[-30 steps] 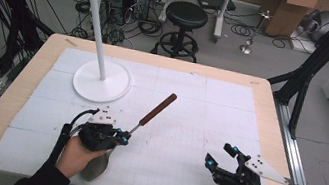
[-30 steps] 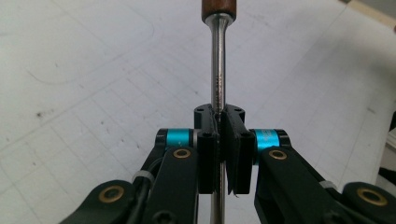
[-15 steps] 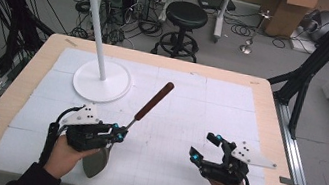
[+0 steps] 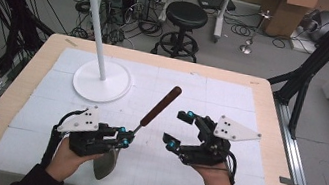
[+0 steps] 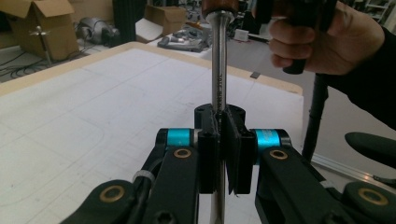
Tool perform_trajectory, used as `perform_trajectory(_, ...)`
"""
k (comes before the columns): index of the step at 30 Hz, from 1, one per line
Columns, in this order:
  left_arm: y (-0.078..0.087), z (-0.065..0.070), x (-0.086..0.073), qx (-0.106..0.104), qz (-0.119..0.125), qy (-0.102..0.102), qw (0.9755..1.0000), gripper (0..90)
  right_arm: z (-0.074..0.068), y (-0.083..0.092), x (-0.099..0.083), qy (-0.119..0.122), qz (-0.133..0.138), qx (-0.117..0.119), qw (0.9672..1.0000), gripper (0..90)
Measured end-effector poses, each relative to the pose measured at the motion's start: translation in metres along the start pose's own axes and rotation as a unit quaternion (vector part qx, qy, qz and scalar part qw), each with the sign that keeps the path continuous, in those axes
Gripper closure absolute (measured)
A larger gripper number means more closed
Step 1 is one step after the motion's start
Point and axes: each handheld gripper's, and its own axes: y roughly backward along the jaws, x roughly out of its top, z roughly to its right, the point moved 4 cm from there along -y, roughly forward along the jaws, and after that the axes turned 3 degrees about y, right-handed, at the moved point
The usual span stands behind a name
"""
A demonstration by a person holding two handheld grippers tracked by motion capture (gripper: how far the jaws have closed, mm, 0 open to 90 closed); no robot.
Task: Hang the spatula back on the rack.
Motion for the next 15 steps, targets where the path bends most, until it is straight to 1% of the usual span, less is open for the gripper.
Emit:
perform_trajectory(3, -0.002, 0.002, 0.004, -0.005, 0.002, -0.007, 1.0, 84.1, -0.001, -0.009, 0.018, 0.012, 0.001, 0.013, 0.9998, 20.2)
perform_trajectory(6, -0.004, 0.003, 0.005, -0.007, 0.004, -0.01, 0.9999, 84.1, -0.002, -0.016, 0.034, 0.017, -0.001, 0.023, 0.9996, 20.8)
perform_trajectory(7, -0.004, 0.003, 0.005, -0.007, 0.003, -0.013, 0.9999, 84.1, -0.003, -0.018, 0.038, 0.023, 0.0, 0.026, 0.9994, 22.9)
perform_trajectory(8, -0.005, 0.003, 0.005, -0.008, 0.003, -0.015, 0.9999, 84.1, -0.003, -0.02, 0.042, 0.021, -0.002, 0.028, 0.9994, 24.2)
perform_trajectory(11, -0.005, 0.002, 0.005, -0.006, 0.005, -0.014, 0.9999, 84.1, -0.005, -0.023, 0.051, 0.025, -0.003, 0.036, 0.999, 28.6)
perform_trajectory(12, -0.005, 0.003, 0.006, -0.006, 0.008, -0.013, 0.9999, 84.1, -0.006, -0.023, 0.053, 0.024, -0.005, 0.038, 0.999, 29.5)
perform_trajectory(15, -0.005, 0.004, 0.006, -0.009, 0.007, -0.016, 0.9998, 84.1, -0.006, -0.025, 0.057, 0.019, -0.006, 0.043, 0.9988, 35.6)
